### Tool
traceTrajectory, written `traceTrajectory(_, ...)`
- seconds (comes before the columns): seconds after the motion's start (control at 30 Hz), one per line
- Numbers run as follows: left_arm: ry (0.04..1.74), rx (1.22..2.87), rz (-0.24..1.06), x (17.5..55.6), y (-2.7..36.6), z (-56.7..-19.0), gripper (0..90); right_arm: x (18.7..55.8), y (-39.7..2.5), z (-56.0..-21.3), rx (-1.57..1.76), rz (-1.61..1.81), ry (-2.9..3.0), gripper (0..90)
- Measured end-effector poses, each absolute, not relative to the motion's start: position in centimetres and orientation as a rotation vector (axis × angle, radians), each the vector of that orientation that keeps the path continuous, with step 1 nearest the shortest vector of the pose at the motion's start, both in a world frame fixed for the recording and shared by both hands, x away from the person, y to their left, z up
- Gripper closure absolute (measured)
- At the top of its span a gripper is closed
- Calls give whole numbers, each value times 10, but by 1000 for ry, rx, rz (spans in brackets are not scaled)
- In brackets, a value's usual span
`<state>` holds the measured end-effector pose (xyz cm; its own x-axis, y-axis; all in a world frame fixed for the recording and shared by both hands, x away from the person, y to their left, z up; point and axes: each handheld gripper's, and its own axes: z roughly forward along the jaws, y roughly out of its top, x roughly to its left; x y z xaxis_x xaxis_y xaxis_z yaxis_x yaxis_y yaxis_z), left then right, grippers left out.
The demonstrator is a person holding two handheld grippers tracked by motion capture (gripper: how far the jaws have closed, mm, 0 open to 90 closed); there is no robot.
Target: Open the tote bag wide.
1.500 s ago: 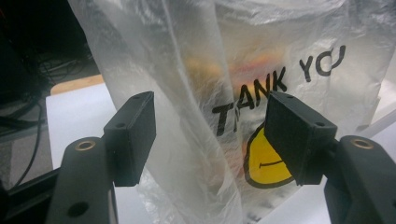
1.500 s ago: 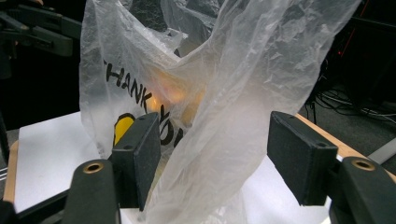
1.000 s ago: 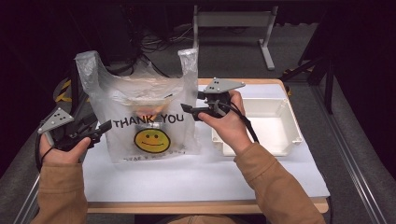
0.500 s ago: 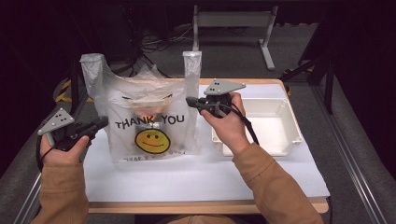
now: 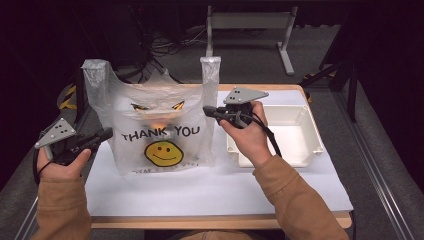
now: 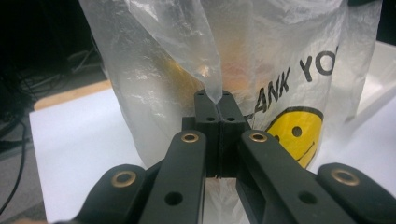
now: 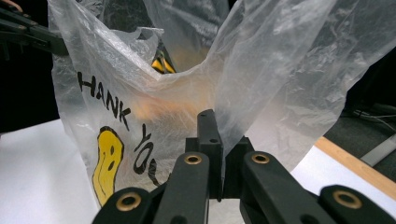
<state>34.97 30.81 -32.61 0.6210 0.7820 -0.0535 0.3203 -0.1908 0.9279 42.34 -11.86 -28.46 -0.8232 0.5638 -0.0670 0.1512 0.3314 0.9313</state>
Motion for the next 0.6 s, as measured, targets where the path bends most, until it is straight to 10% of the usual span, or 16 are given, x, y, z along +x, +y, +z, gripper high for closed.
traceTrajectory(0.6,900,1867,440,356,309,-366,898,424,-119,-329,666,1458,2329,900)
